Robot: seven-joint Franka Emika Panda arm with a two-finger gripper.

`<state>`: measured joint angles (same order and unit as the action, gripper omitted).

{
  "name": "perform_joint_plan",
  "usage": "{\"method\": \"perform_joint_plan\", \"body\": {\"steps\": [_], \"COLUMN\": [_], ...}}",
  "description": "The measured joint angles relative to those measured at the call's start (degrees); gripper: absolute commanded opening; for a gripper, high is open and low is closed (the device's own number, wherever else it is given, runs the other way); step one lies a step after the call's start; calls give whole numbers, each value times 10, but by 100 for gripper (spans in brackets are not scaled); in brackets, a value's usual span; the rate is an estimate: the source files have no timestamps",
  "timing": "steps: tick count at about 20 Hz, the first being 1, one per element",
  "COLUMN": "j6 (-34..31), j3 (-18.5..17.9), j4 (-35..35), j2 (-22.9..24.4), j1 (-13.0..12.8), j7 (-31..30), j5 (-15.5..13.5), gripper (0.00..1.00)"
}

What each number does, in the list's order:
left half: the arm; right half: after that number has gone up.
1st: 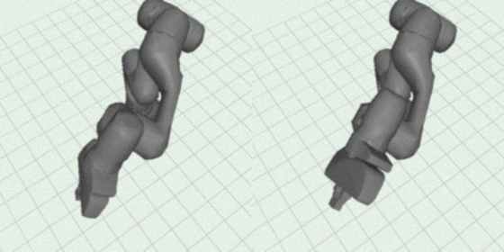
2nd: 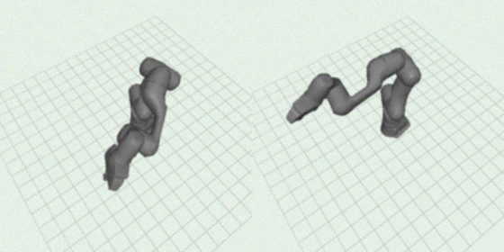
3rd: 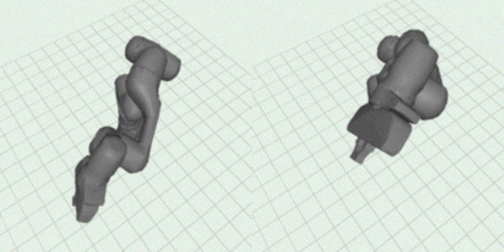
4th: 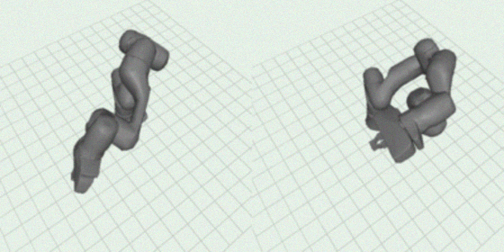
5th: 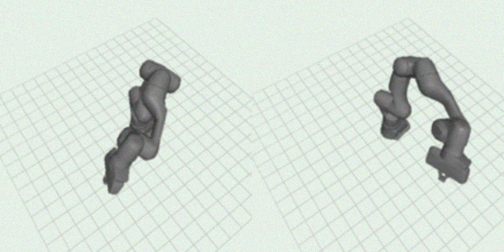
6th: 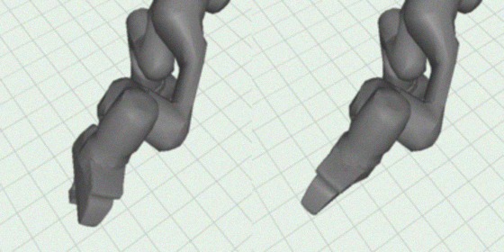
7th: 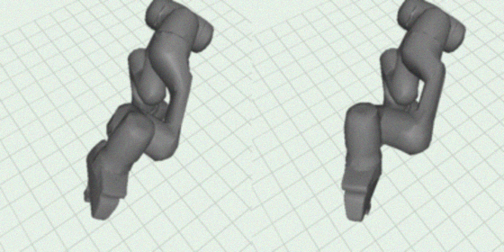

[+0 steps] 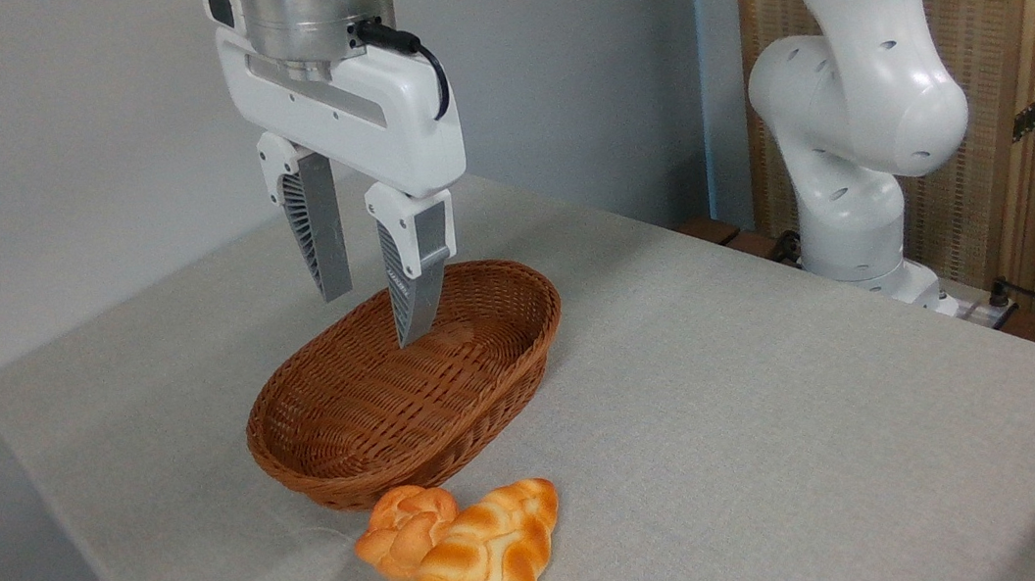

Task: Put bread into the basket

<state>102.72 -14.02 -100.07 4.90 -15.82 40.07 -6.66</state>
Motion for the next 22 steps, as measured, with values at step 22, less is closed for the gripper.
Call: {"method": "perform_joint_plan", "body": {"steps": [22], "j6": [25], "j3": [-52], "j4": [-1], "j2": [1], "j1": [7], "j7": [1], "j5": [0], "gripper": [100]}}
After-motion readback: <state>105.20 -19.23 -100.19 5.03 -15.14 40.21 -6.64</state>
